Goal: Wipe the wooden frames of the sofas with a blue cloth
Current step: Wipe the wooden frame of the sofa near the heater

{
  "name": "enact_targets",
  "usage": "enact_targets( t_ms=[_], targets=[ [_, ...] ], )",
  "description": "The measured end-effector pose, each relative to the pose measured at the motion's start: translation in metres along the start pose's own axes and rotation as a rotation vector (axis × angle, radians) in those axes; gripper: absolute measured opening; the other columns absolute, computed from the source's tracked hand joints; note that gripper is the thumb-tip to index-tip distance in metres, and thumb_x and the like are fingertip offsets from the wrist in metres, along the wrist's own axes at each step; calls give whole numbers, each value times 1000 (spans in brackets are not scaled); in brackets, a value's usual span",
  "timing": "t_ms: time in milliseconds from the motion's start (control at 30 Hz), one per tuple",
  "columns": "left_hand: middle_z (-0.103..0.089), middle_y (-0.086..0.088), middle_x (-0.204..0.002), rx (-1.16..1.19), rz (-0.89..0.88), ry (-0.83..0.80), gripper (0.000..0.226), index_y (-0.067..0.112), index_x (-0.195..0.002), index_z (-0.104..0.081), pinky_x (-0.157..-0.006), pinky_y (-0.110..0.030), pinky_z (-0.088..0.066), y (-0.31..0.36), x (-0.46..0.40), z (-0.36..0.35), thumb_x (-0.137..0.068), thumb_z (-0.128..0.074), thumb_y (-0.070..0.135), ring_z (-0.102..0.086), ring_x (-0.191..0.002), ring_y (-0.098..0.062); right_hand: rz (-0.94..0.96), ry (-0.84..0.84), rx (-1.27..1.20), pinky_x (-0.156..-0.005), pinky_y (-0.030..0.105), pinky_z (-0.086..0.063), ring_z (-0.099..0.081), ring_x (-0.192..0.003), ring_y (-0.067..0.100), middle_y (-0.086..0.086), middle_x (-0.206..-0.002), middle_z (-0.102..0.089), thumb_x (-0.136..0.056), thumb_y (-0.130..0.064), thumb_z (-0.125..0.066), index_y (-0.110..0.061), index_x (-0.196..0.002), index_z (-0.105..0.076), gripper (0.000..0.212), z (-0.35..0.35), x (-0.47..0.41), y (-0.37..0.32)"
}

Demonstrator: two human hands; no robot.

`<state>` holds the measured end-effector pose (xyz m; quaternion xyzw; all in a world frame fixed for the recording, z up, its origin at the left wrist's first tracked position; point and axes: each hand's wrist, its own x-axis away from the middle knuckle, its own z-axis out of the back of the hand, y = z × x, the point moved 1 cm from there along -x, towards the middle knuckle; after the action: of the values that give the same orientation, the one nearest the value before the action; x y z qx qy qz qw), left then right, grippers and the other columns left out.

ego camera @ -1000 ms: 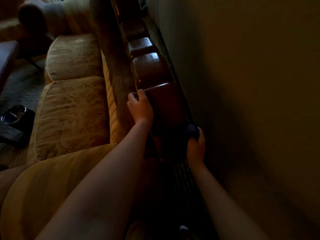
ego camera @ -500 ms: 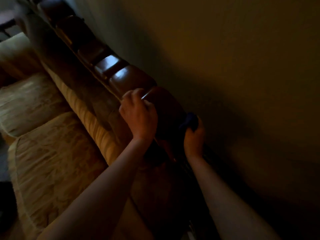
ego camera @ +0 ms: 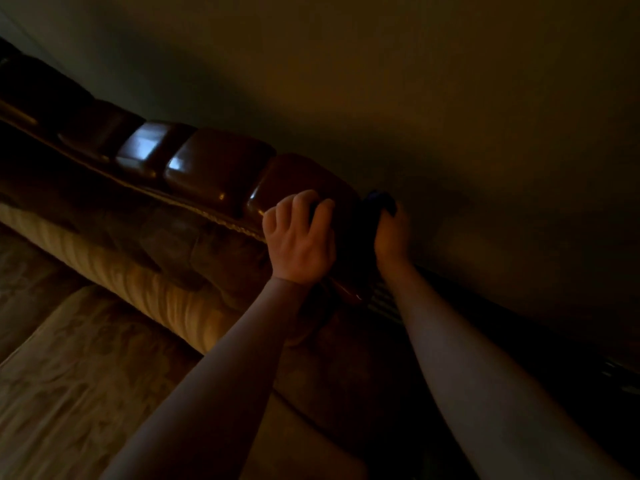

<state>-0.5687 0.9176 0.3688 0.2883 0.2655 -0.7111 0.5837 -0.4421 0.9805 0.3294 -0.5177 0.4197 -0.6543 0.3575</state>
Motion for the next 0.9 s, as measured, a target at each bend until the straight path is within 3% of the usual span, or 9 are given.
enact_targets(
  t_ms=[100, 233, 367, 500, 600, 700, 767, 833, 900],
  targets=[
    [-41, -5, -111, -5, 48, 6, 23, 16, -107, -49, -77, -37, -29, 0, 3, -3, -85, -45, 23, -42, -99, -27, 250, 72, -12, -103, 32, -38, -50, -118, 17, 13, -130, -53, -89, -9, -48, -6, -130, -50, 41, 1, 55, 33],
    [-39, -6, -113, 25, 145, -33, 21, 15, -109, -48, -85, -37, -29, 7, 6, -2, -89, -44, 24, -40, -103, -27, 586, 13, 187, -110, 33, -35, -37, -134, 18, 12, -145, -38, -93, -40, -47, -5, -138, -40, 57, -5, 102, 63],
    [-37, -12, -123, 221, 326, 71, 23, 11, -114, -46, -102, -28, -32, 19, 4, 9, -101, -33, 26, -39, -117, -26, 556, 24, 174, -112, 44, -29, -36, -134, 27, 16, -142, -40, -87, -12, -43, -1, -137, -40, 51, -10, 59, 36],
    [-42, -12, -119, 354, 776, 286, 29, -5, -116, -51, -98, -21, -38, 40, 34, 14, -90, -42, 6, -42, -113, -15, 245, -64, 64, -103, 22, -31, -43, -129, 20, 6, -137, -48, -92, -4, -48, -12, -138, -43, 47, -1, 10, 7],
    [-41, 3, -111, 431, 1110, 236, 34, 0, -119, -48, -91, -10, -35, 52, 63, 3, -90, -41, 14, -42, -105, -8, 480, -52, 105, -110, 37, -32, -41, -129, 23, 9, -135, -48, -84, -3, -48, -10, -135, -47, 51, -2, 37, 14],
    [-40, 1, -109, 536, 1111, 152, 28, 3, -117, -46, -82, -1, -33, 57, 71, -12, -91, -44, 14, -44, -96, -3, 870, -105, 228, -110, 45, -31, -36, -133, 24, 10, -142, -44, -83, -18, -53, -9, -134, -48, 52, -9, 80, 28],
    [-37, 2, -106, 556, 1163, 160, 22, 6, -113, -45, -77, -1, -33, 59, 66, -15, -93, -45, 14, -42, -91, -5, 978, -103, 268, -108, 48, -32, -37, -132, 26, 11, -141, -46, -83, -24, -44, -7, -134, -49, 53, -16, 75, 14],
    [-36, 2, -107, 559, 1254, 164, 10, 13, -109, -41, -78, -7, -34, 59, 59, -17, -99, -41, 12, -40, -95, -9, 949, -110, 237, -109, 47, -34, -40, -132, 27, 12, -139, -48, -87, -16, -43, -6, -134, -47, 49, -22, 51, -4],
    [-36, 2, -110, 554, 1283, 146, 12, 14, -112, -41, -80, -9, -33, 57, 59, -19, -100, -38, 13, -40, -93, -3, 713, -124, 105, -110, 41, -35, -42, -131, 23, 11, -138, -48, -94, -8, -46, -6, -136, -45, 43, -19, 20, -10]
  ],
)
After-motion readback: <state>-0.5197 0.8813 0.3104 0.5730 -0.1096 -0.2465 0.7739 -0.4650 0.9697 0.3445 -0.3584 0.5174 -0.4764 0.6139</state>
